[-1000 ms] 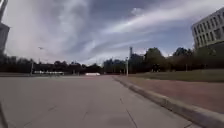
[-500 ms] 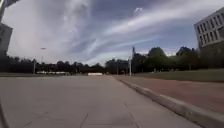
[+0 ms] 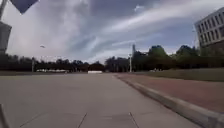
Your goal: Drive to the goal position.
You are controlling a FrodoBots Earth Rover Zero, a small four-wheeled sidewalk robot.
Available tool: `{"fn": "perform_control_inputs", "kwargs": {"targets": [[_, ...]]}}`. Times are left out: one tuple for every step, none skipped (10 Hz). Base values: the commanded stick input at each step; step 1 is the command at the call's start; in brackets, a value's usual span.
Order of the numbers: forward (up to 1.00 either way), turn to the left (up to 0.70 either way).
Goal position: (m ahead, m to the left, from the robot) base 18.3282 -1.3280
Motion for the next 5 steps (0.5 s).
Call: {"fn": "perform_control_inputs", "kwargs": {"targets": [[1.0,0.0],[1.0,0.0],[1.0,0.0],[1.0,0.0],[1.0,0.0]]}}
